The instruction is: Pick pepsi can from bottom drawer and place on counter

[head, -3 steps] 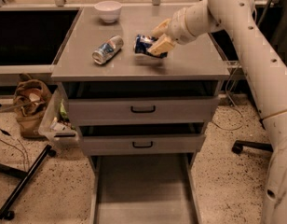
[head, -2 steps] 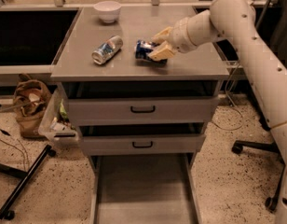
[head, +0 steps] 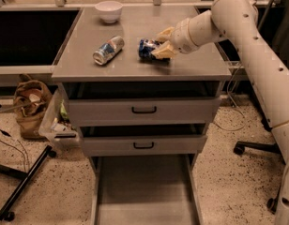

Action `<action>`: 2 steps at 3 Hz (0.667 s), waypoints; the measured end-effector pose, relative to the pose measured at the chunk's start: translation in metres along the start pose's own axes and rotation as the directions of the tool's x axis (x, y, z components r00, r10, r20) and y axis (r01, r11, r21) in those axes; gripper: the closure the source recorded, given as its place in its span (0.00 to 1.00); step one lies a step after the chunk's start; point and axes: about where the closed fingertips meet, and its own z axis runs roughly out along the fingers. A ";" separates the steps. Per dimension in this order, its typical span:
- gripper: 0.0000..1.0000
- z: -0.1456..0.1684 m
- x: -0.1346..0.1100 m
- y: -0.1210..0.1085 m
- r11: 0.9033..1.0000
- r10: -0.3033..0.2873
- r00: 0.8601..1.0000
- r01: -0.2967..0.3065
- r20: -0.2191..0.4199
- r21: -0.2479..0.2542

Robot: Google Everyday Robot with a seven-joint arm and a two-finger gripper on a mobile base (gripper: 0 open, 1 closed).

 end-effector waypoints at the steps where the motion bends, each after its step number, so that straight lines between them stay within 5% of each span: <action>1: 0.36 0.000 0.000 0.000 1.000 0.000 1.000 0.000 0.000 0.000; 2: 0.13 0.000 0.000 0.000 1.000 0.000 1.000 0.000 0.000 0.000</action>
Offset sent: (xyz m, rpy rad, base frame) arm 0.0000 0.0000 0.0000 0.0000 0.0000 0.0000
